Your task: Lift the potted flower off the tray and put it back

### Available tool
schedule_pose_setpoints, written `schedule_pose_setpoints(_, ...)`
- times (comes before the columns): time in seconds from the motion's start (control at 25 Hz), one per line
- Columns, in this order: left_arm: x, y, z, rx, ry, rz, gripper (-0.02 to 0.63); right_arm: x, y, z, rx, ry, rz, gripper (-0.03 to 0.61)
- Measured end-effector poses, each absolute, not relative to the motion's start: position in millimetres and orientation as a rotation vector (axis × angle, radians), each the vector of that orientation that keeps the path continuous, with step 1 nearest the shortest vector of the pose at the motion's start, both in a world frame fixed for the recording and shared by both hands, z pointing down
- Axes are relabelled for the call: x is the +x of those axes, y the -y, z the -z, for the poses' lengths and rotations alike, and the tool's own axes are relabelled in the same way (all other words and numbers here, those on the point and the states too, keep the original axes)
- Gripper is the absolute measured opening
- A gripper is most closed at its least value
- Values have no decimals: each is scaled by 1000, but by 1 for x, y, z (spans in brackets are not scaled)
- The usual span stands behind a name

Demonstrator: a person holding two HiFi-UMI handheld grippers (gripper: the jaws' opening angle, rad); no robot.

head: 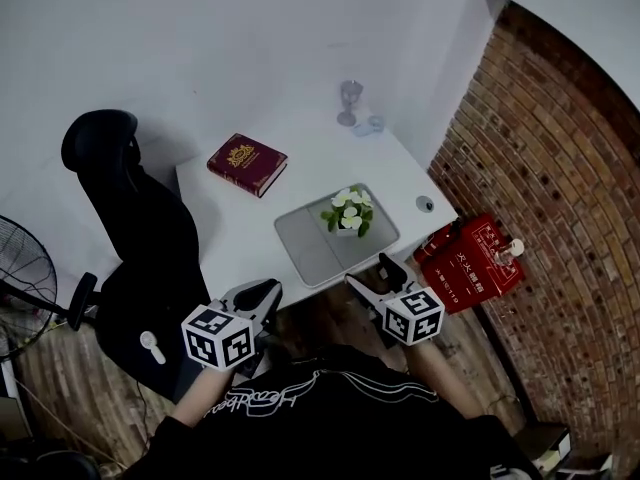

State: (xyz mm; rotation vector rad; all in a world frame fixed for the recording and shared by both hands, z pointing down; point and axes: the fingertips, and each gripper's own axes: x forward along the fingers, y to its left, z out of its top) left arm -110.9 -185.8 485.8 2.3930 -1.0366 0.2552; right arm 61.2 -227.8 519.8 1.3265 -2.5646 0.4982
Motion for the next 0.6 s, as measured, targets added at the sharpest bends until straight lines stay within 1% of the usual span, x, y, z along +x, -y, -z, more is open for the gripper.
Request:
schedule_pose_setpoints(0.24,-123,213,-496,2334,1077,-273,52,63,281,-558,1338,2462,-569,379)
schedule_pose_setpoints(0.6,-144,245,-498,2257,1155,-258,52,66,338,-609,1379,2304,-668,396)
